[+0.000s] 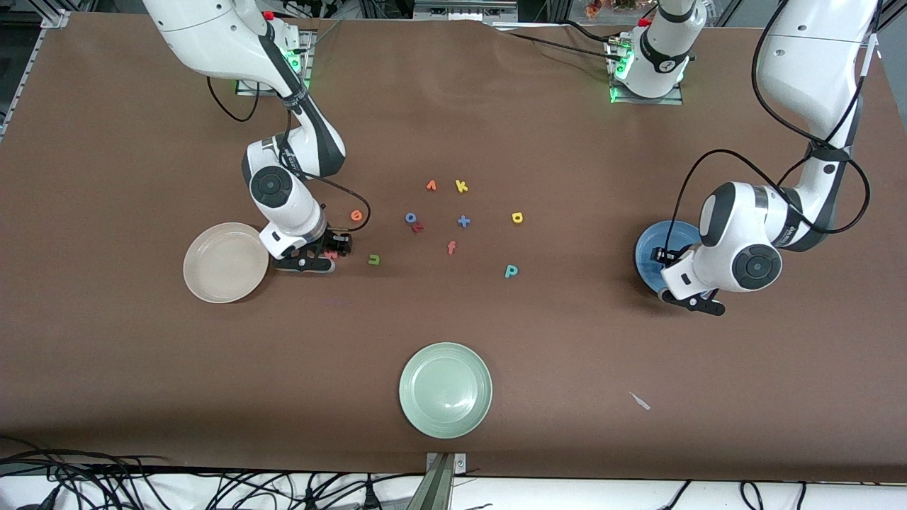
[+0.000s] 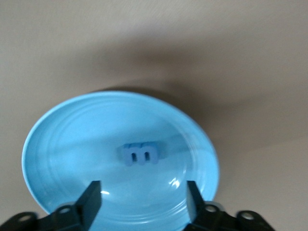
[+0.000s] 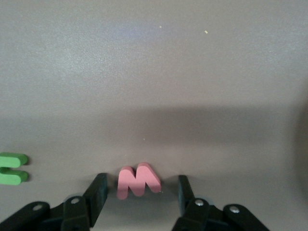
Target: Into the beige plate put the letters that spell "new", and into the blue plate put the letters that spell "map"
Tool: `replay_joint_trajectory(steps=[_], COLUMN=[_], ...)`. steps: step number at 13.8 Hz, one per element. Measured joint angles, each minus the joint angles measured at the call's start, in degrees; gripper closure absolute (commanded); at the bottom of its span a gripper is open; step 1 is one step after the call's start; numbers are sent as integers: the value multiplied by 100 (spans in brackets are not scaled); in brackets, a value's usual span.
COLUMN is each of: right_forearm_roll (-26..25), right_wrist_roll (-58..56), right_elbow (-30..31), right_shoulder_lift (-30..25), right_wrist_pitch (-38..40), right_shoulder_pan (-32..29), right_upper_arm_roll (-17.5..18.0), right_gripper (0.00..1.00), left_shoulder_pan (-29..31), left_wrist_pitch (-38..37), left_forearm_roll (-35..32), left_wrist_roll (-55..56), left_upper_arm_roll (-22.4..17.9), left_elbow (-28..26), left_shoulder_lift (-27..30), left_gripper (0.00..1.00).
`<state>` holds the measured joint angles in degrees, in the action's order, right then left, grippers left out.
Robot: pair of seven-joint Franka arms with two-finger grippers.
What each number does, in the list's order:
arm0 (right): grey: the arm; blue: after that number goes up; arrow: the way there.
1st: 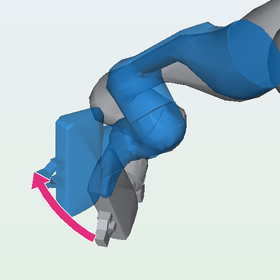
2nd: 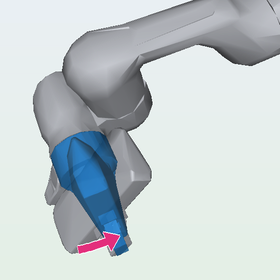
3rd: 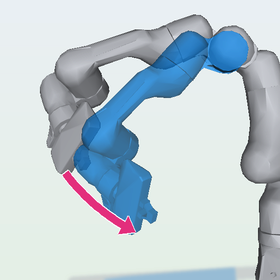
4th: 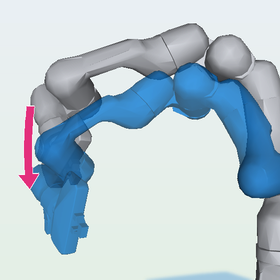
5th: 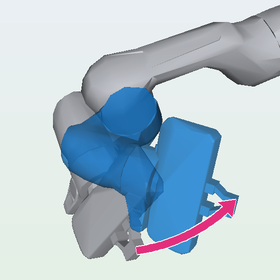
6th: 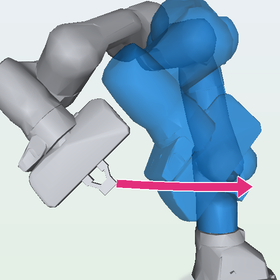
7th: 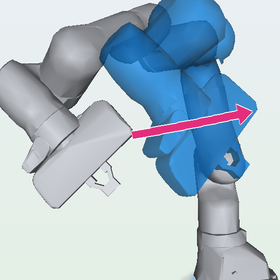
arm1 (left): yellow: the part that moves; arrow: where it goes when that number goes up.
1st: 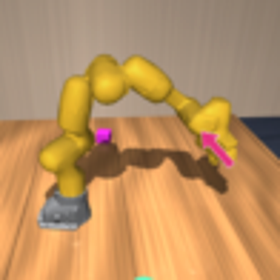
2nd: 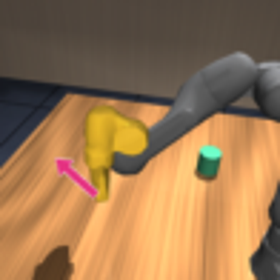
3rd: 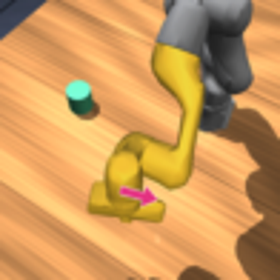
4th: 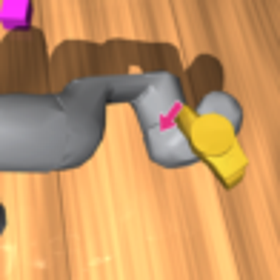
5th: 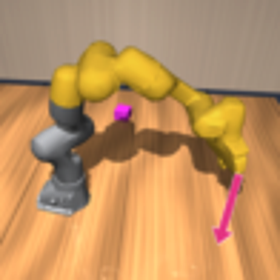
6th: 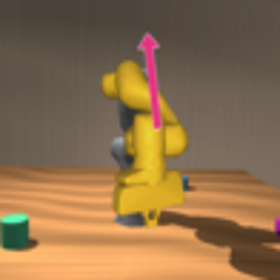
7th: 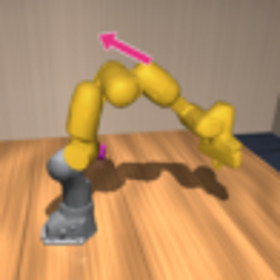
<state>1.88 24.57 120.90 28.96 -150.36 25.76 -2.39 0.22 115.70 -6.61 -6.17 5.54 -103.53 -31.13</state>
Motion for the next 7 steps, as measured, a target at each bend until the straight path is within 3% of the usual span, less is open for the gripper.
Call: replay_joint_trajectory(steps=[3, 7], right_forearm_roll=[0, 2], right_wrist_roll=[5, 11], right_elbow=[-21, -33], right_shoulder_lift=[-8, -19], right_wrist_pitch=[5, 15], right_shoulder_pan=[0, 1], right_upper_arm_roll=[-1, -1], right_gripper=[58, 68], left_shoulder_pan=[-29, -60], left_wrist_pitch=[-67, -339], left_forearm_roll=[1, 2], left_wrist_roll=[161, 1410], left_upper_arm_roll=[415, 1405], left_elbow=[160, 133], left_shoulder_lift=[116, 257], left_gripper=[0, 0])
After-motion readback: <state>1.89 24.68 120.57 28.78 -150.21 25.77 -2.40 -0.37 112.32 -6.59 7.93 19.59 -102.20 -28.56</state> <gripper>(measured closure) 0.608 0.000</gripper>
